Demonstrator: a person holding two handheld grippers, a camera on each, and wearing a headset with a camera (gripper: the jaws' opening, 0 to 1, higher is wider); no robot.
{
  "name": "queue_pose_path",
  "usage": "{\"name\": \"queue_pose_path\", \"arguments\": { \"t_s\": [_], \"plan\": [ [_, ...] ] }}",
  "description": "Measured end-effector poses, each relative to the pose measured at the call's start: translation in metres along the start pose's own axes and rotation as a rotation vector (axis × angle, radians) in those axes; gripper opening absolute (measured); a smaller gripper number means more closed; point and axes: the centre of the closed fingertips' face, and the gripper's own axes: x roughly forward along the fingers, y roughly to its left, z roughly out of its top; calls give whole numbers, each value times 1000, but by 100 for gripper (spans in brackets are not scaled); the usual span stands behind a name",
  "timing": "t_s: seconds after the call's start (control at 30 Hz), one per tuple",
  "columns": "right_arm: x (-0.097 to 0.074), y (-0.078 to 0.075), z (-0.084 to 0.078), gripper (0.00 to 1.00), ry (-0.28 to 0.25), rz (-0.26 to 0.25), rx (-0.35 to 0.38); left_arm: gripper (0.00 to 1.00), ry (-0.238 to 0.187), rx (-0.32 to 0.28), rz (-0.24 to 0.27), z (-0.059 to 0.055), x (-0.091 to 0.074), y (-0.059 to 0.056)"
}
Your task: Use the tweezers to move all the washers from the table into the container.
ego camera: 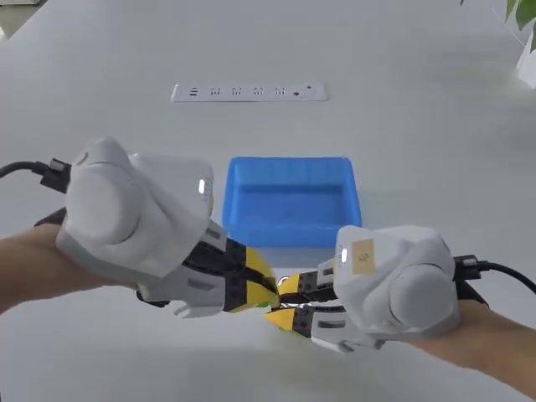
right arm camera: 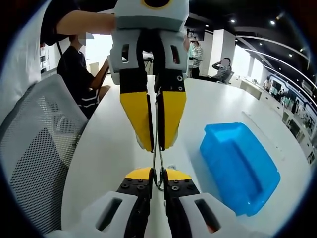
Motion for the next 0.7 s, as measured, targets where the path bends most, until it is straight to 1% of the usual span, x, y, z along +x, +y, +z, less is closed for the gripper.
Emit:
{"name": "queue_pose_path", "arguments": {
  "t_s": [0.03, 0.1, 0.13, 0.2, 0.27, 0.43, 0.53, 0.7],
  "plan": [
    [0, 0, 0, 9, 1, -1, 3, 10, -8, -16, 1, 1, -1, 0],
    [-1, 0, -1, 9, -4, -3, 12, 11, -57, -54, -8, 8, -2, -1],
    [-1, 0, -1, 9, -4, -4, 13, 12, -71, -57, 3, 11, -4, 1],
    [-2, -1, -1, 9, -6, -7, 16, 14, -63, -44, 24, 9, -5, 6],
    [-2, -1, 0, 9, -10, -9, 21, 14, -63, -50, 26, 8, -6, 9],
    [-3, -2, 1, 9, -18, -13, 29, 16, -72, -67, 23, 7, -10, 8],
    [-4, -3, 2, 9, -24, -14, 37, 19, -73, -75, 42, 5, -14, 10],
    [-8, -4, 5, 9, -34, -19, 45, 19, -94, -98, 75, 7, -23, 13]
  ]
}}
